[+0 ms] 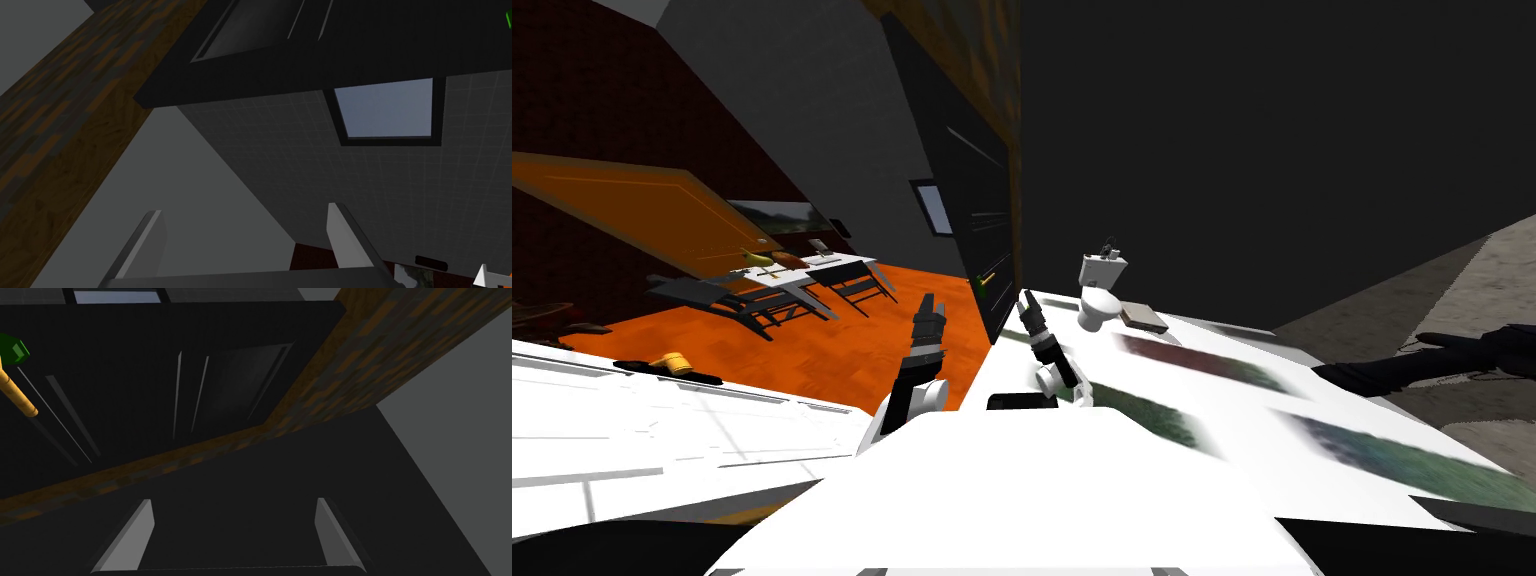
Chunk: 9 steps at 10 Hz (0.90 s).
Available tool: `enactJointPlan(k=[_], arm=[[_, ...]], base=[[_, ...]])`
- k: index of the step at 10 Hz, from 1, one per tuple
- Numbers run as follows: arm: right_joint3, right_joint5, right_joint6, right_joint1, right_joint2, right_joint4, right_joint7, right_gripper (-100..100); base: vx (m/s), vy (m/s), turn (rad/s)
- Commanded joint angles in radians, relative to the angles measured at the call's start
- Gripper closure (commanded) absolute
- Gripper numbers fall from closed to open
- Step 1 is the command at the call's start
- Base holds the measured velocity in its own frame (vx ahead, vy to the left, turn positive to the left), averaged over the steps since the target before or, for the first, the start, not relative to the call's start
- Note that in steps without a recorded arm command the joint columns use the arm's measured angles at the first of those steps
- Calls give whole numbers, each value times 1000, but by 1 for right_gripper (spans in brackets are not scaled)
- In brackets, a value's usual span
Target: Push the door open
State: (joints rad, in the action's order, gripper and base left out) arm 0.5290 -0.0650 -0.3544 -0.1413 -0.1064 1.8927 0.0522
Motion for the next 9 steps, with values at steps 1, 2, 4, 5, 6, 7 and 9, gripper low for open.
enactJointPlan(k=[1,2,4,5,6,7,9], arm=[[34,-4,-7,23,-6,-38,10,-100],[46,-5,-7,32,-7,-50,13,-100],[84,-9,-7,58,-9,-84,23,-100],[109,-12,-7,75,-10,-107,29,-100],[122,-13,-7,83,-11,-118,32,-100],[147,-16,-7,101,-12,-141,38,-100],[160,-17,-7,109,-13,-153,41,-100]], base=[[153,-17,-13],[151,-20,-13],[151,-21,-13],[160,-17,-20],[158,-23,-13],[162,-33,-14],[112,-20,-6]])
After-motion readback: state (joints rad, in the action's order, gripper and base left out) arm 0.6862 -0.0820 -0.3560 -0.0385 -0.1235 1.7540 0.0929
